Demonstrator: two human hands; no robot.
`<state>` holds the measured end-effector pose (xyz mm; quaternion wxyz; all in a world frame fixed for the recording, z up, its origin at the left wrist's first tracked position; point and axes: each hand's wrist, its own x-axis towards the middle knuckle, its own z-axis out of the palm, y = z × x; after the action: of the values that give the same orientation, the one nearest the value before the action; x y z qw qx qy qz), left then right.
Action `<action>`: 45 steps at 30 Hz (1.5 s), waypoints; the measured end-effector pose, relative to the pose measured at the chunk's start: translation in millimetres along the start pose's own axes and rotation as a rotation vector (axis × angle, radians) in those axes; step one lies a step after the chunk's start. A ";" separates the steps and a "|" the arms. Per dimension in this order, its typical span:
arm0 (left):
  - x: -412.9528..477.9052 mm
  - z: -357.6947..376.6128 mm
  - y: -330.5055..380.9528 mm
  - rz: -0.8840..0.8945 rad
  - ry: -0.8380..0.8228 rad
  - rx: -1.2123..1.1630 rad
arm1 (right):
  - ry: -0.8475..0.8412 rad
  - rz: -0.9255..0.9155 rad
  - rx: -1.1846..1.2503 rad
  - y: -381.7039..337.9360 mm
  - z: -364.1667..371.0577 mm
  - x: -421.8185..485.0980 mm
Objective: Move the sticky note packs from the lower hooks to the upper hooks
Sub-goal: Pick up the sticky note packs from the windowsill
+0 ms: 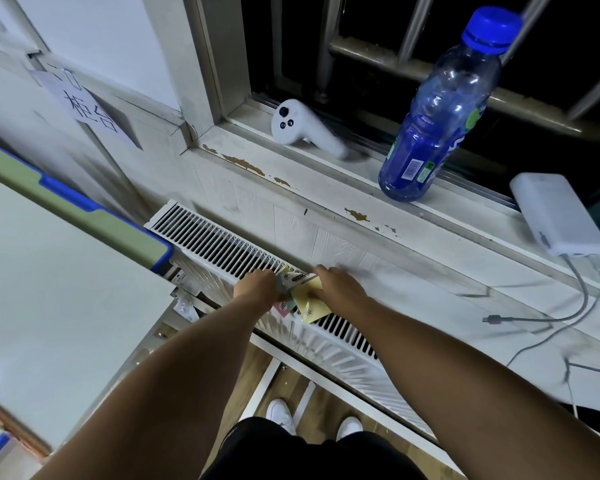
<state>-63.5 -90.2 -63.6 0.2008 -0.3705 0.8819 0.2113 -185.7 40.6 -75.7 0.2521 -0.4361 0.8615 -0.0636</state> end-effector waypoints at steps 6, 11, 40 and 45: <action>3.3 -2.8 -3.6 0.017 0.011 -0.037 | -0.040 0.058 0.016 -2.6 -5.5 3.2; 0.8 -6.1 -6.7 0.058 -0.008 -0.076 | -0.059 0.089 -0.023 -7.1 -13.5 4.4; -58.7 16.8 42.6 -0.167 0.148 -0.410 | -0.180 -0.020 0.023 17.9 -55.2 -46.3; -87.8 36.9 49.5 -0.276 0.177 -0.489 | -0.204 -0.072 0.058 25.3 -51.8 -60.5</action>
<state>-36.2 10.5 -38.3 0.0545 -0.5415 0.7600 0.3553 -199.5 97.9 -16.3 0.3489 -0.4633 0.8129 -0.0529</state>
